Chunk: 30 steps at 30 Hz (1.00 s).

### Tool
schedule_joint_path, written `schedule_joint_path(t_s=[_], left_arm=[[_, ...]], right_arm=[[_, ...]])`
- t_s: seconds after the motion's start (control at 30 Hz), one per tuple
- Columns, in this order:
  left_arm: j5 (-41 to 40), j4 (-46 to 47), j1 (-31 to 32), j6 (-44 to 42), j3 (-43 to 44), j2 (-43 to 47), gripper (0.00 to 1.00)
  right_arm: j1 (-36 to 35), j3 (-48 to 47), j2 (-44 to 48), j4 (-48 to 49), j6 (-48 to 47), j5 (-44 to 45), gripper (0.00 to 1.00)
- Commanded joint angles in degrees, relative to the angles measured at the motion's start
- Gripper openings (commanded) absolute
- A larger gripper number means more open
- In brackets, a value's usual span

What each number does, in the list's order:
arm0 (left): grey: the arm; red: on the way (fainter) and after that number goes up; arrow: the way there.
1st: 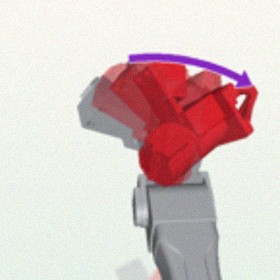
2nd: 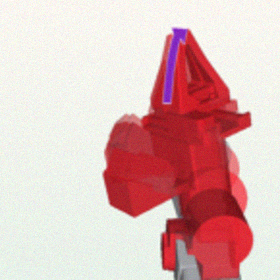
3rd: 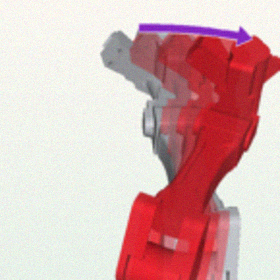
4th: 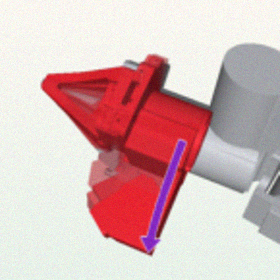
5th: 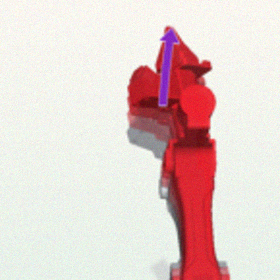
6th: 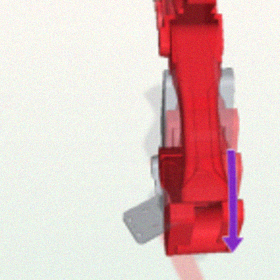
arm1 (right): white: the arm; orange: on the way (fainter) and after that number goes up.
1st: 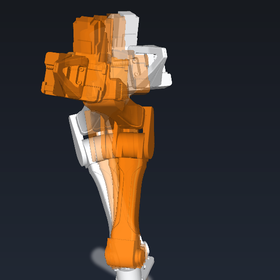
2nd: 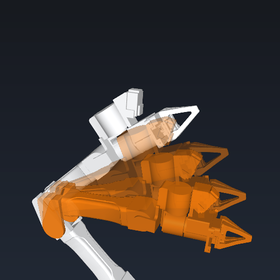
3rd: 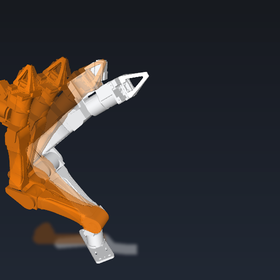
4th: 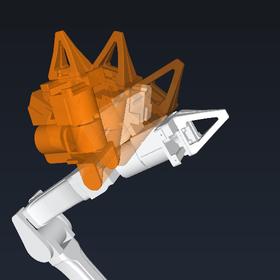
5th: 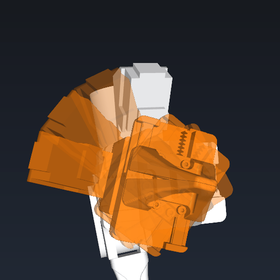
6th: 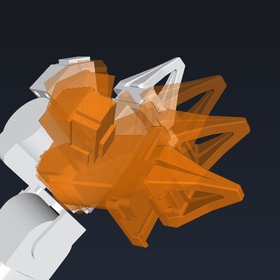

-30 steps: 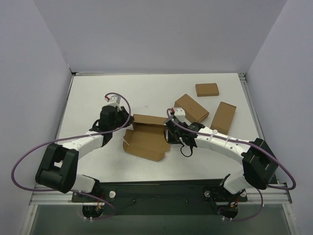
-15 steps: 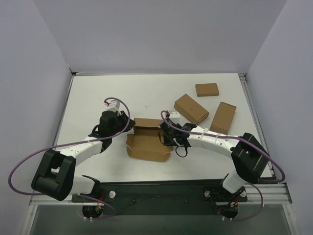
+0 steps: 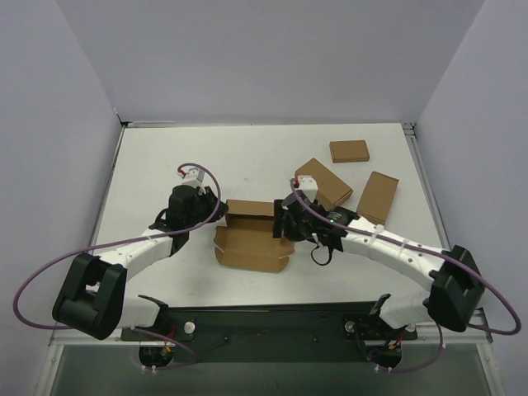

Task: Fold the paper box

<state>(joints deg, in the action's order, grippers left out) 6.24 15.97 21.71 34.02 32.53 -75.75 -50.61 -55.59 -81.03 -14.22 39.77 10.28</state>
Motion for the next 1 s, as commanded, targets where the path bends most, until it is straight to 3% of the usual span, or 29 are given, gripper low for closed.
schedule_joint_path(t_s=[0.0, 0.17, 0.53, 0.97], left_arm=[[-0.70, -5.51, 0.43, -2.47, 1.57, 0.69, 0.27], [-0.79, -5.77, 0.43, -2.64, 2.18, 0.51, 0.27], [-0.53, -6.30, 0.52, -2.99, 2.80, 0.60, 0.27], [1.40, -6.65, 0.35, -3.26, 3.77, -0.19, 0.27]], right_arm=[[3.58, 2.15, 8.87, -2.66, -2.33, 1.94, 0.64], [10.09, 8.03, 10.37, 3.74, -8.90, -0.88, 0.61], [8.51, 17.88, 4.66, 26.95, -24.20, -3.25, 0.61], [7.46, 16.66, -7.03, 44.87, -36.34, -7.21, 0.67]])
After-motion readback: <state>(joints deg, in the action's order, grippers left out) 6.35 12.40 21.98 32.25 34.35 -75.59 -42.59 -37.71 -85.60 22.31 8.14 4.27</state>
